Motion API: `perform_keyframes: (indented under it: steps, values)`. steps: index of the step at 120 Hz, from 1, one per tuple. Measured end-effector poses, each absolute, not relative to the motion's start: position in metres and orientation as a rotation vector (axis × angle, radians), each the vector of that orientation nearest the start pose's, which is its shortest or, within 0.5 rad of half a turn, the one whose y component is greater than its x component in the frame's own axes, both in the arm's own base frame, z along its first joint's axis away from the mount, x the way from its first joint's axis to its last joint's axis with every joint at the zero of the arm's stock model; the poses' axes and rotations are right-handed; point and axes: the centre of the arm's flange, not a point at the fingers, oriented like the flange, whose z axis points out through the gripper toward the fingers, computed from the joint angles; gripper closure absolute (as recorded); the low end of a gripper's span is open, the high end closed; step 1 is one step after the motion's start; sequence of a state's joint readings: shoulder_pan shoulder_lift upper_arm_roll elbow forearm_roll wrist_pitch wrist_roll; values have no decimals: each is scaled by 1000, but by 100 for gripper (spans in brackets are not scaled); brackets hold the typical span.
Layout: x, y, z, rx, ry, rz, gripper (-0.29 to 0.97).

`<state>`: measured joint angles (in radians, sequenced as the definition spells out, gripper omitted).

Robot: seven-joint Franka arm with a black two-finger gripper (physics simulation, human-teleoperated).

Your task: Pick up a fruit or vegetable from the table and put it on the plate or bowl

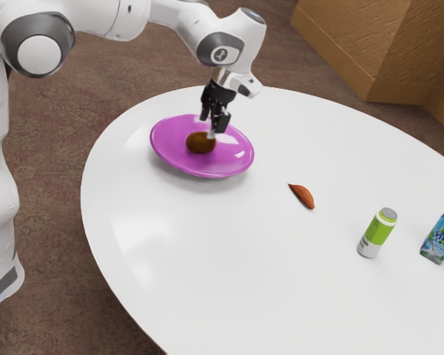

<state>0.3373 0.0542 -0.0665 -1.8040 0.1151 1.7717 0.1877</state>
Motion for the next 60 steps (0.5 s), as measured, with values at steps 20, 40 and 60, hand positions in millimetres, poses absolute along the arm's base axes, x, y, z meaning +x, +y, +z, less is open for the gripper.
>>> perform_keyframes:
  steps: [20,40,60]
  values:
    - [550,149,501,-3060,-28,163,3]
    - [552,145,502,-3082,-12,155,1]
    - [560,134,526,-3086,28,88,0]
